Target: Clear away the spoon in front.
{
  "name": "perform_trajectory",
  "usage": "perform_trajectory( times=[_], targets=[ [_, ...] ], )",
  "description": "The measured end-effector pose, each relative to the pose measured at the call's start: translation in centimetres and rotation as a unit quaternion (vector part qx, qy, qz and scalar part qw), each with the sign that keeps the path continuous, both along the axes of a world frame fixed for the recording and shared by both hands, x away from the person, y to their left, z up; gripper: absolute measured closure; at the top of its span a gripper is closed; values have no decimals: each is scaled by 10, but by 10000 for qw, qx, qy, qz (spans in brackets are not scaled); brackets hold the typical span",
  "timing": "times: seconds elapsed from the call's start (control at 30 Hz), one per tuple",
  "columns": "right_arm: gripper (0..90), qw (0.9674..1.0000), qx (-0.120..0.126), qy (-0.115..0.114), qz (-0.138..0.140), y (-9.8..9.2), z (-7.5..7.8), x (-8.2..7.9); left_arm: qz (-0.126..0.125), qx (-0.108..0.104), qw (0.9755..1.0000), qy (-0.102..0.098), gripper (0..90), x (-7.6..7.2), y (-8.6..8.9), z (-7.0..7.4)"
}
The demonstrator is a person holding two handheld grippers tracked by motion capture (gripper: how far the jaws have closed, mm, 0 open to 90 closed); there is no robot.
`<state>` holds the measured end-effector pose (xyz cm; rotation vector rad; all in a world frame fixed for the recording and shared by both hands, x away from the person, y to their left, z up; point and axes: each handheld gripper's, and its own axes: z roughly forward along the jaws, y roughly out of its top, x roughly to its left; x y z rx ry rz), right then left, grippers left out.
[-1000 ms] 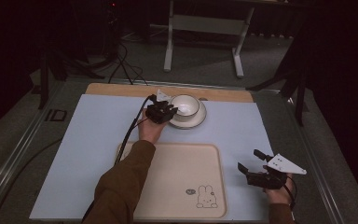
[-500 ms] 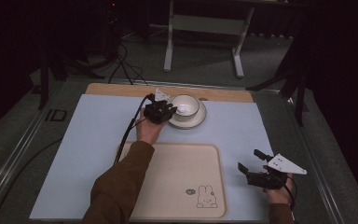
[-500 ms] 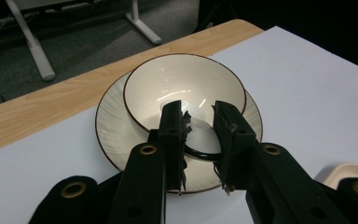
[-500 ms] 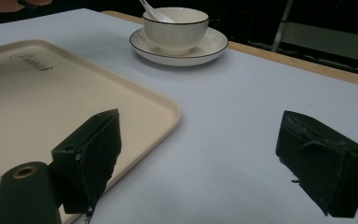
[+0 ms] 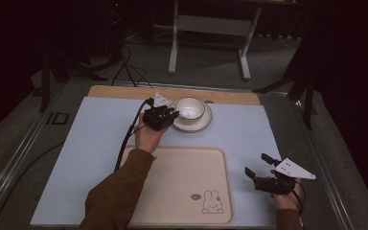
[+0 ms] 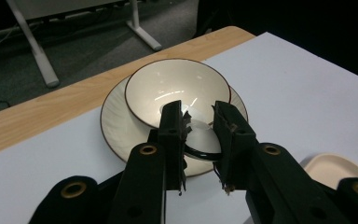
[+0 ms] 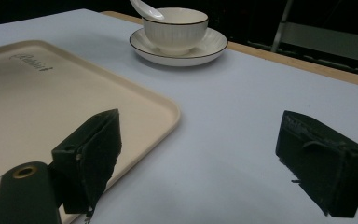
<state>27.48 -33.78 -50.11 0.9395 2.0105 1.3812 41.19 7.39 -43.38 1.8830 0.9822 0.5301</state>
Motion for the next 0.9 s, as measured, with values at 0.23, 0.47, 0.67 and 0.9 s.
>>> perform_trajectory(
  times=[0.23,0.47,0.67,0.9],
  targets=[
    [138,10000,2,7,-5,0,0,0,42,-75,9999,-57,742,-9,11,5],
    [138,10000,0,7,-14,0,0,-1,121,-161,9998,-81,742,-17,24,8],
    [138,10000,9,1,-30,-1,0,-1,242,-212,9995,-63,742,-21,35,6],
    [137,10000,6,-2,-32,-1,0,-1,367,-147,9992,-81,742,-30,45,4]
  ],
)
